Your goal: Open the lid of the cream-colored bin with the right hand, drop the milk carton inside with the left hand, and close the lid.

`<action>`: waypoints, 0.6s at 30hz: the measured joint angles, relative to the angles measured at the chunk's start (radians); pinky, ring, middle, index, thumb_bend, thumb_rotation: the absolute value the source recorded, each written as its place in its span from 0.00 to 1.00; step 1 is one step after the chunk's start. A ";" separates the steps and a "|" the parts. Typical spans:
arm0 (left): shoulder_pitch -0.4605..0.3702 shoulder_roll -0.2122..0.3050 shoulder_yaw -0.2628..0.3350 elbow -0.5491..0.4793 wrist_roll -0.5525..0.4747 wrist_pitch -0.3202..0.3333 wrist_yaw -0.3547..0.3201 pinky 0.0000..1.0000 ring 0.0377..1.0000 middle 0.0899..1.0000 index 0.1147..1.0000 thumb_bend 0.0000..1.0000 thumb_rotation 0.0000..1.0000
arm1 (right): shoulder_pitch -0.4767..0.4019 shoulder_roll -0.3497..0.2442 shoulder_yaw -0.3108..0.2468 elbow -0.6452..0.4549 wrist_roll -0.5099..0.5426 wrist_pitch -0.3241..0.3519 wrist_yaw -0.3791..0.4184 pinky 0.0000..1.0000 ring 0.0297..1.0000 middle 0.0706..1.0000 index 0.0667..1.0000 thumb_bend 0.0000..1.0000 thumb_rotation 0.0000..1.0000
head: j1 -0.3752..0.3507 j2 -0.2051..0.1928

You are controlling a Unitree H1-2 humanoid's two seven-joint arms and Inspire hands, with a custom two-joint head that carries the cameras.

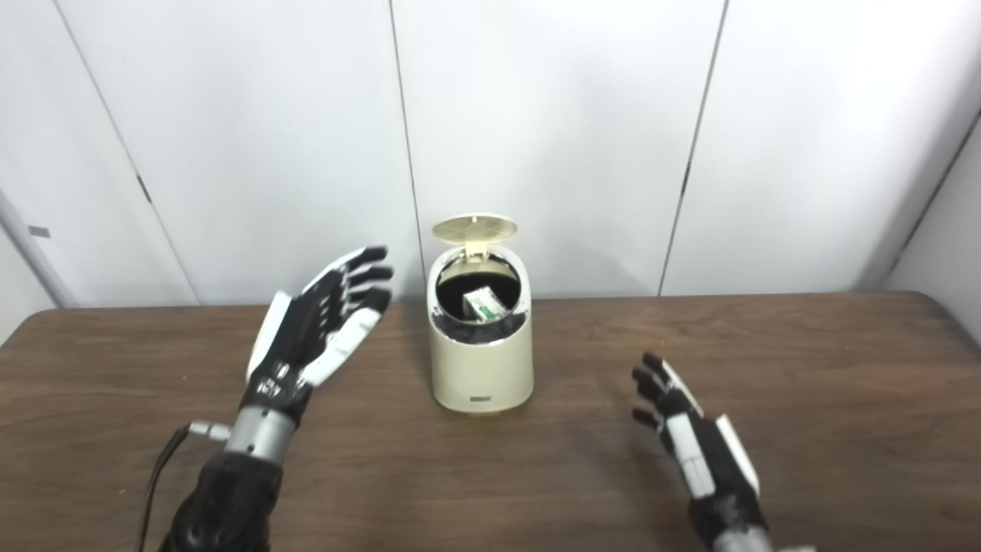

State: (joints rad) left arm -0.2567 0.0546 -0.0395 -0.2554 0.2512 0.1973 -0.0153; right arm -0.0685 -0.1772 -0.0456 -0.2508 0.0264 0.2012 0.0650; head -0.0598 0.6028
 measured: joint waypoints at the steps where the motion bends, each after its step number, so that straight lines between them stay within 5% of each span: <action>1: 0.017 -0.001 0.007 0.000 0.000 0.002 0.005 0.73 0.78 0.82 0.87 0.59 0.82 | -0.014 -0.009 -0.002 -0.005 0.000 0.004 0.002 0.90 0.97 0.95 0.92 0.67 0.96 | -0.003 0.002; 10: 0.147 -0.005 0.019 -0.001 -0.051 0.041 -0.001 0.91 0.92 0.93 0.94 0.61 0.99 | -0.090 -0.046 0.005 -0.052 -0.078 0.032 0.008 0.93 0.96 0.95 0.91 0.68 0.96 | -0.002 0.012; 18: 0.155 -0.012 0.006 0.026 -0.066 0.035 -0.014 0.92 0.95 0.95 0.95 0.63 1.00 | -0.205 -0.058 0.042 -0.051 -0.155 0.033 0.021 0.91 0.97 0.96 0.92 0.63 1.00 | -0.003 0.014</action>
State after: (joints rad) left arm -0.1021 0.0422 -0.0336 -0.2296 0.1849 0.2320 -0.0293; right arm -0.2734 -0.2354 -0.0031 -0.3021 -0.1290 0.2339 0.0858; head -0.0629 0.6166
